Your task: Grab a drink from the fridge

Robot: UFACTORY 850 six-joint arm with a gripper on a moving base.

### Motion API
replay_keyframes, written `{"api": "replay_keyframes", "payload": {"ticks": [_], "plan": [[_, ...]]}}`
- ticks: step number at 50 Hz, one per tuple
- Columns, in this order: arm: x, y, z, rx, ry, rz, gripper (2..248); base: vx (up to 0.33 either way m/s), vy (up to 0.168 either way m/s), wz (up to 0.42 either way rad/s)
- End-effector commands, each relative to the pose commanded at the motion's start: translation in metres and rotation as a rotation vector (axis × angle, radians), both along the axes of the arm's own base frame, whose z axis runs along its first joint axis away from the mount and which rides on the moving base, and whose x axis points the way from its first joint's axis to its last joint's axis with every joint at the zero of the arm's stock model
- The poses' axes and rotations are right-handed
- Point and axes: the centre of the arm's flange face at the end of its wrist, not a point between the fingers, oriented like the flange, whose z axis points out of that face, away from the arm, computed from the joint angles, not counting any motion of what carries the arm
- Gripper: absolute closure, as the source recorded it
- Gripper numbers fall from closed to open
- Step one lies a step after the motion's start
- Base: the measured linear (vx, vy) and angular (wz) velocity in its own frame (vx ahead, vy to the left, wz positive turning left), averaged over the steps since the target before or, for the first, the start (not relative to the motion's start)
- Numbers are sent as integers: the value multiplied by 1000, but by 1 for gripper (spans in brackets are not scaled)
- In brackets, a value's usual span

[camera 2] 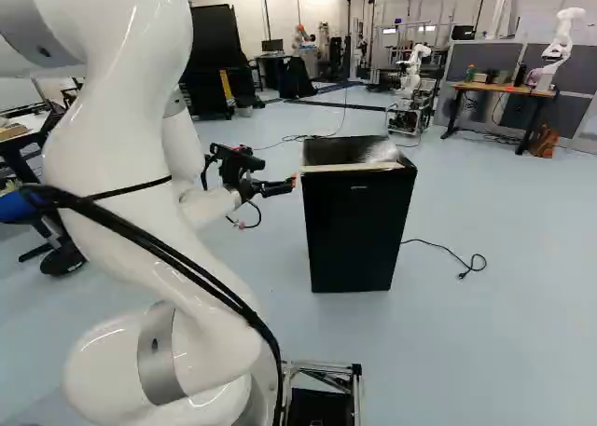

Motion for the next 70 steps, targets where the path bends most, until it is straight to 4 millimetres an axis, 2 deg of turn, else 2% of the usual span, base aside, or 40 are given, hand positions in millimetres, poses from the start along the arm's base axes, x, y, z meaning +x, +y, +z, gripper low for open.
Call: {"api": "replay_keyframes", "payload": {"ticks": [14,29,70], "plan": [[2,0,-16,-14,34,-1,3,0,0,0],[16,-1,-34,-25,58,-17,3,0,0,0],[44,-22,-39,-17,45,-87,3,0,0,0]]}}
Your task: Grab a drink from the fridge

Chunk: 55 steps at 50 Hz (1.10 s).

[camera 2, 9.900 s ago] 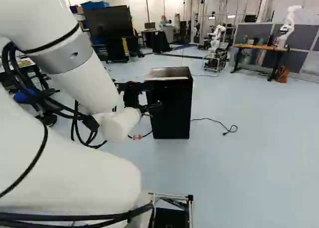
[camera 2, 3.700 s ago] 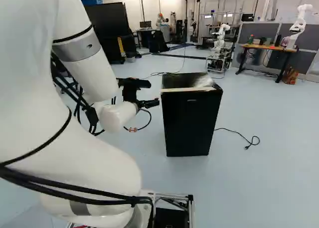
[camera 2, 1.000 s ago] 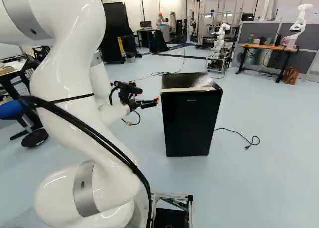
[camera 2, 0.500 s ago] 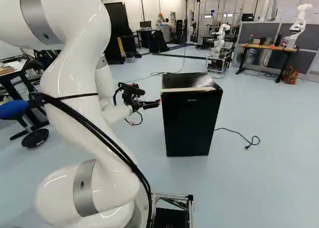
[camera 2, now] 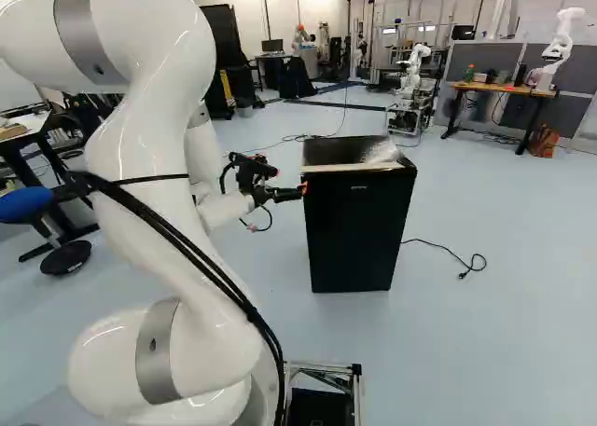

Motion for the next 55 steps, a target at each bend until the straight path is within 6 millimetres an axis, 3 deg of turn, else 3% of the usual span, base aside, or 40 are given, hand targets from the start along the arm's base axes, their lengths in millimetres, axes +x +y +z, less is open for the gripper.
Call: {"api": "replay_keyframes", "payload": {"ticks": [20,42,55], "plan": [[17,-10,-3,4,-12,-33,3,0,0,0],[33,-21,-28,-5,18,-64,3,0,0,0],[35,-28,-32,-7,23,-80,3,0,0,0]]}}
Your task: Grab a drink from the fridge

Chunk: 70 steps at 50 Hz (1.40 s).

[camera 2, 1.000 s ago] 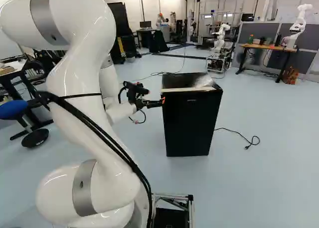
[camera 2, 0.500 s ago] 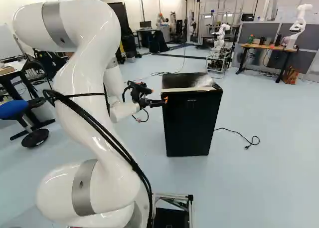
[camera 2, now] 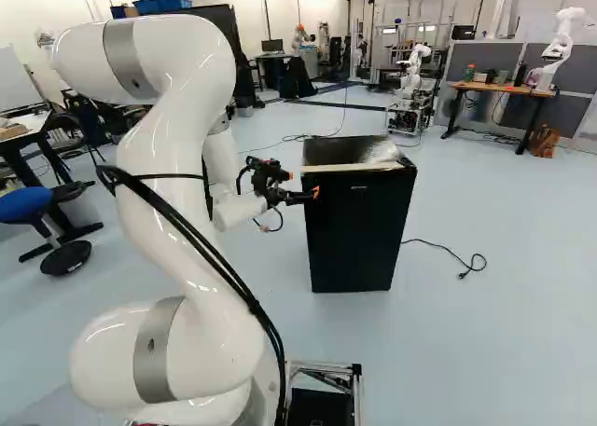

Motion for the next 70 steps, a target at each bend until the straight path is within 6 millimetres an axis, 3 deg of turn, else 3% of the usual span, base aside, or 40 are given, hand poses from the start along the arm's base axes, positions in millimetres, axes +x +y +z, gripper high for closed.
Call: {"api": "replay_keyframes", "payload": {"ticks": [35,70], "plan": [[4,-16,-1,0,-2,-36,3,0,0,0],[-18,-18,3,-5,20,-29,3,0,0,0]]}}
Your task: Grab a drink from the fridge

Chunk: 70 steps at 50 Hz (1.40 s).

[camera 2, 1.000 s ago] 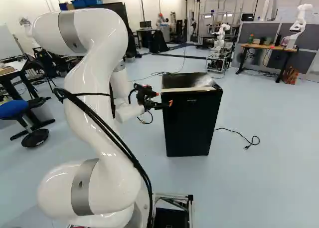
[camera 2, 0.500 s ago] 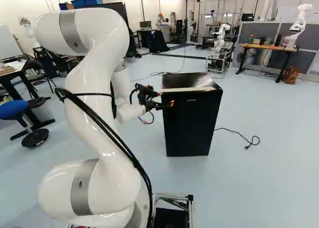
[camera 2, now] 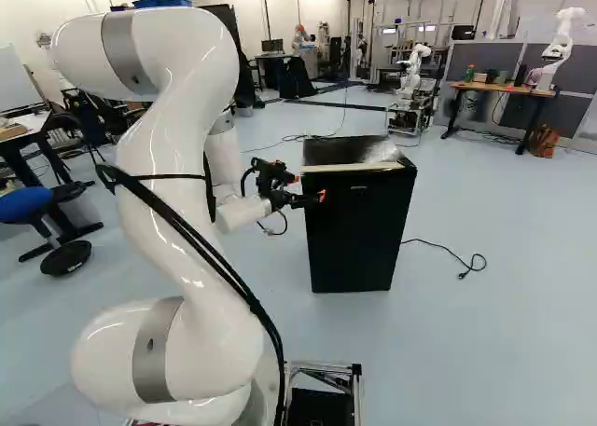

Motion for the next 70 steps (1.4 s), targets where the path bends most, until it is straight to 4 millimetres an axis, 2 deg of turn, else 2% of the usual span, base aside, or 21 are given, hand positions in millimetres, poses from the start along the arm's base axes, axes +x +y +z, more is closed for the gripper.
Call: {"api": "replay_keyframes", "payload": {"ticks": [12,39,70], "plan": [[1,0,0,0,-1,0,3,0,0,0],[16,5,-2,4,-17,3,3,0,0,0],[19,-9,-3,4,-18,-28,3,0,0,0]]}}
